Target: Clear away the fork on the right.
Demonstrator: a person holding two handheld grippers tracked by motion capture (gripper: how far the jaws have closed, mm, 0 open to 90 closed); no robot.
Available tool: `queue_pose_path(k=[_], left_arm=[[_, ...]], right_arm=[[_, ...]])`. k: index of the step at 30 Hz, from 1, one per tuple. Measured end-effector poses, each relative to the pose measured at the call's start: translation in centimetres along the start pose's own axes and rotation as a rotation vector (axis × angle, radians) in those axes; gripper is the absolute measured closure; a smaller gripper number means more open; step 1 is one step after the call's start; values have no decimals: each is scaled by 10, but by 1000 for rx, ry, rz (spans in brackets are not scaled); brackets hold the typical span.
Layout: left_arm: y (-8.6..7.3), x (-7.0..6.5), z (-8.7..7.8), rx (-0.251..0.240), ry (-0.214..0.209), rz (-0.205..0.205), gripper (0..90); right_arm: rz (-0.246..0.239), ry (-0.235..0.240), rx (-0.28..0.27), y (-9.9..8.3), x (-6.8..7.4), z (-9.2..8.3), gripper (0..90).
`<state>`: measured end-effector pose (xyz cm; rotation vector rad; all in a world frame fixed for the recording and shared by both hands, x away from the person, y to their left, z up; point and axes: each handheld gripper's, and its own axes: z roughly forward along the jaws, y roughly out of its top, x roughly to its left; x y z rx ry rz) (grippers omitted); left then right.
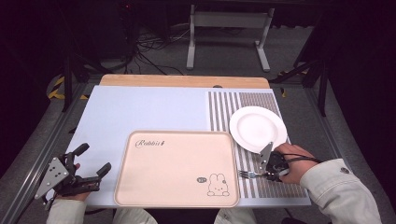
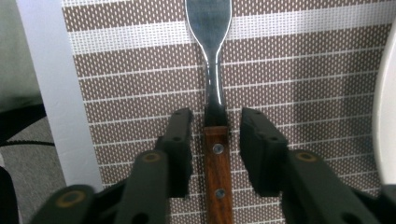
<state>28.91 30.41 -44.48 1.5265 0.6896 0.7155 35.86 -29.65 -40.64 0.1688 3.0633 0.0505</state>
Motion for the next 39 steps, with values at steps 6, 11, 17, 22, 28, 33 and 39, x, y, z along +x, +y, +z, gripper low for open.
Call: queue_pose_path(k=[6,11,17,22,28,33,39], left_arm=[[0,0,1,8,-2,4,8],[-1,0,1,7,-1,-2,9],[0,0,1,8,-3,0,9],[-1,0,1,6,-1,-11,9],[-1,0,1,8,-2,-1,9],[-1,0,1,9,-3,-6,9],[-1,0,1,5,-4,-3,9]], right_arm=[[-30,-1,35,-2,-2,4,768],[-47,18,51,-2,-3,7,774],[-46,18,49,-2,-3,7,778],[-24,24,35,-4,-2,5,780],[-14,3,18,-4,-4,-5,781],[-7,-34,-26,-1,-6,-20,781],[-14,-74,-60,4,-8,-35,780]])
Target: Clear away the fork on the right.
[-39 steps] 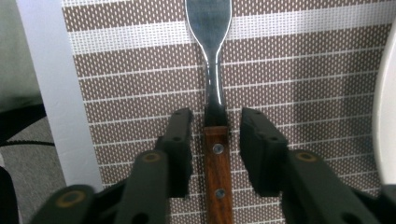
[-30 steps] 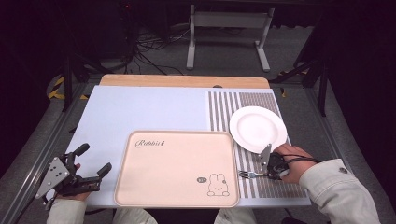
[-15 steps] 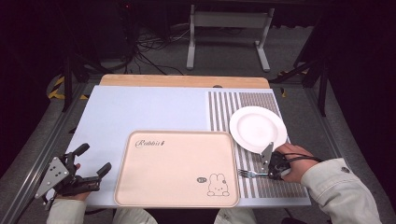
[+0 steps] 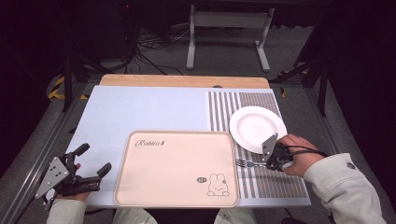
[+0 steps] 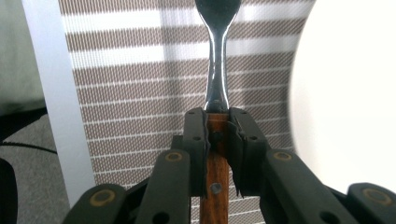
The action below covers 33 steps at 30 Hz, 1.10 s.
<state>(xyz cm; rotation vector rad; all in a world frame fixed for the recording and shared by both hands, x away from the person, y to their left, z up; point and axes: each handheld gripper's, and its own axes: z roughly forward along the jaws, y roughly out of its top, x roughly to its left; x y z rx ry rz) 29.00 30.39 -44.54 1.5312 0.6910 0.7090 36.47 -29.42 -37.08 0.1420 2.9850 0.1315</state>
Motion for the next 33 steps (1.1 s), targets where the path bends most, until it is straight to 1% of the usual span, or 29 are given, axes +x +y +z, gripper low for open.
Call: queue_pose_path(k=[4,5,7,9,11,13,15,16,17,18,20,21,22,23,24,26,27,29,30,31,33], left_arm=[[0,0,0,1,1,1,9],[0,0,0,2,0,-4,9],[0,0,0,0,2,-9,9],[0,0,0,-1,2,-9,9],[0,0,0,-2,2,-10,9],[0,0,0,-1,1,-11,9],[0,0,0,0,0,-9,9],[0,0,0,-1,0,-9,9],[0,1,0,-1,0,-9,9],[0,1,0,-2,0,-10,9],[0,1,0,-3,0,-9,9],[0,1,0,-3,-1,-9,9],[0,1,-1,-4,0,-9,9],[0,1,-1,-5,-1,-10,9],[0,1,-1,-5,-1,-10,9],[0,1,-1,-5,-2,-10,9],[0,1,-1,-5,-2,-10,9],[0,1,-1,-5,-2,-10,9],[0,1,-1,-6,-2,-9,9],[0,1,-1,-6,-2,-9,9],[0,1,-1,-7,-3,-9,9]], right_arm=[[-2,-22,-25,8,-1,-8,781],[-12,-19,-32,12,-2,-10,781],[-7,-25,-42,19,-1,-12,781],[-3,-19,-47,25,-1,-14,780],[0,-24,-61,35,-1,-16,781],[25,-10,-80,44,-1,-17,781],[40,-10,-78,51,0,-19,781],[56,-2,-84,57,-1,-20,781],[65,-7,-95,61,-1,-20,780],[69,-2,-99,65,-1,-21,781],[92,5,-107,72,-1,-22,781],[119,5,-114,76,0,-22,780],[131,5,-121,79,-1,-23,781],[188,15,-133,83,-1,-23,780],[215,18,-144,86,0,-24,780],[246,18,-142,90,0,-24,780],[305,27,-149,94,1,-25,780],[369,41,-169,98,1,-25,780],[392,42,-175,99,1,-25,780],[432,41,-186,102,2,-25,781],[470,36,-201,105,2,-26,781]])
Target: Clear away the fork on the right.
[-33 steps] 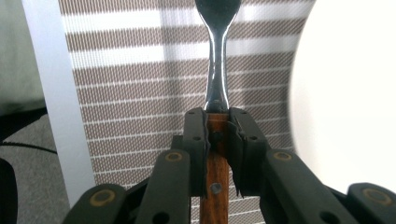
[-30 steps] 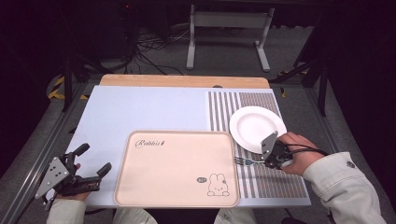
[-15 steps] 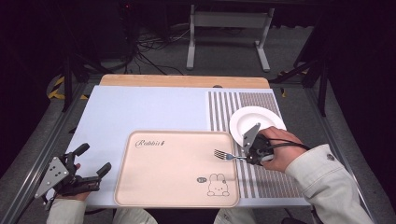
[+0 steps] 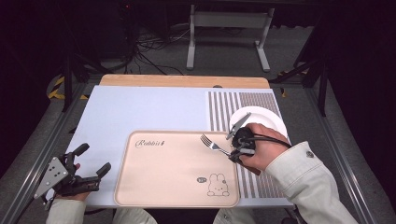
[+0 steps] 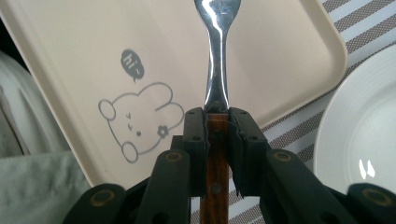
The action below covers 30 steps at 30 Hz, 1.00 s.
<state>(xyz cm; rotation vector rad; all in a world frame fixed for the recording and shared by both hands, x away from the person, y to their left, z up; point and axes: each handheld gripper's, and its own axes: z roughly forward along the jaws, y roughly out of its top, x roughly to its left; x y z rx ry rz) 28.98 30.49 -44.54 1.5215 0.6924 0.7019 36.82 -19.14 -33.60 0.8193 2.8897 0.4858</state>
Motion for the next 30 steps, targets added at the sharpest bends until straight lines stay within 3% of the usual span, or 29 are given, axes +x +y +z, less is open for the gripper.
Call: queue_pose_path(k=[8,13,15,23,30], left_arm=[[0,0,0,-1,-3,2,9],[0,0,0,0,-4,5,11],[1,-1,0,-1,-6,8,11],[1,0,0,-3,-8,6,11],[1,0,0,-4,-9,6,11]], right_arm=[[146,-1,-23,11,10,3,781],[199,-2,-39,17,19,9,781],[248,-3,-44,20,22,12,781],[367,-4,-51,30,30,22,781],[368,-6,-41,34,33,31,781]])
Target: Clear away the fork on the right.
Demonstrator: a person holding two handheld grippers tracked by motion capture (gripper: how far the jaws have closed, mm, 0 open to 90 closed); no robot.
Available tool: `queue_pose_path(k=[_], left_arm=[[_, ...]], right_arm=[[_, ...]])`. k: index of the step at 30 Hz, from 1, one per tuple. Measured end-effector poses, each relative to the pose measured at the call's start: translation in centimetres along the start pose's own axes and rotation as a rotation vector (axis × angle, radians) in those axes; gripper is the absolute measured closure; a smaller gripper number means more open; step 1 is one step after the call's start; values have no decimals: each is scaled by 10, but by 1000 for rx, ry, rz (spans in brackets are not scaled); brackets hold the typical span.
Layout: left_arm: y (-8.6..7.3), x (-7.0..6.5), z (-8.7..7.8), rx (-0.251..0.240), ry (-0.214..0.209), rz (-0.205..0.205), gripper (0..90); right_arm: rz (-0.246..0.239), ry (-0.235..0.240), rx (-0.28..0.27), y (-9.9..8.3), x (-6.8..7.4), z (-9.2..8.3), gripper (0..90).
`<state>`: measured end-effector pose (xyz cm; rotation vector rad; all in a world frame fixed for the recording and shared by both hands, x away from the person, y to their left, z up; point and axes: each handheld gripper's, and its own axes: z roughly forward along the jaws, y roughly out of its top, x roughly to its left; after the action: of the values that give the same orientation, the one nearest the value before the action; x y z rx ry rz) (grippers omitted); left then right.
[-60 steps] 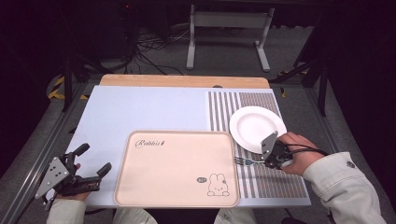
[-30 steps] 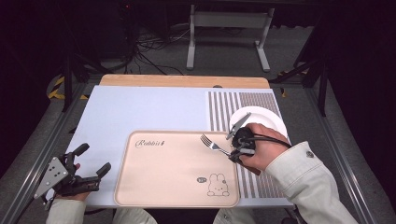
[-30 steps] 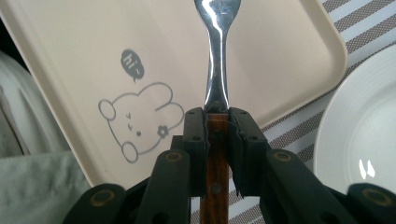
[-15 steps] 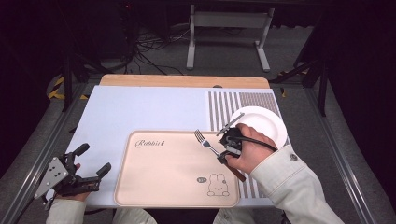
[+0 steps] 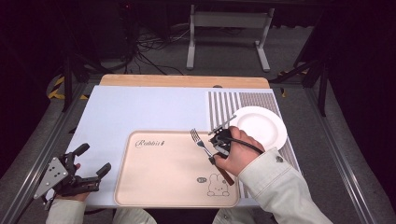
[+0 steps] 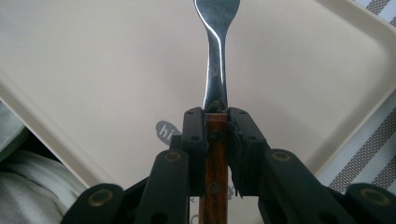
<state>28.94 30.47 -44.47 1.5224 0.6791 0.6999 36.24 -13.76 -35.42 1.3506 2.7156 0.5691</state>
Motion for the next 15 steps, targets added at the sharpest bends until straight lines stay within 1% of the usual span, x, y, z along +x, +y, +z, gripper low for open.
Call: queue_pose_path(k=[2,4,6,7,9,11,15], left_arm=[[0,0,0,-1,1,-1,11],[0,0,0,0,1,-1,11],[0,0,0,0,1,-1,11],[0,0,0,0,1,-1,11],[0,0,0,0,-1,1,11],[0,0,0,0,1,1,11],[0,0,0,0,-1,2,11]], right_arm=[[8,-3,8,0,2,5,781],[16,-18,10,-1,2,9,781],[38,-23,17,-1,3,14,781],[42,-22,22,-1,2,16,781],[41,-20,34,-1,3,20,780],[43,-31,44,-2,3,25,780],[45,-27,54,-3,3,34,780]])
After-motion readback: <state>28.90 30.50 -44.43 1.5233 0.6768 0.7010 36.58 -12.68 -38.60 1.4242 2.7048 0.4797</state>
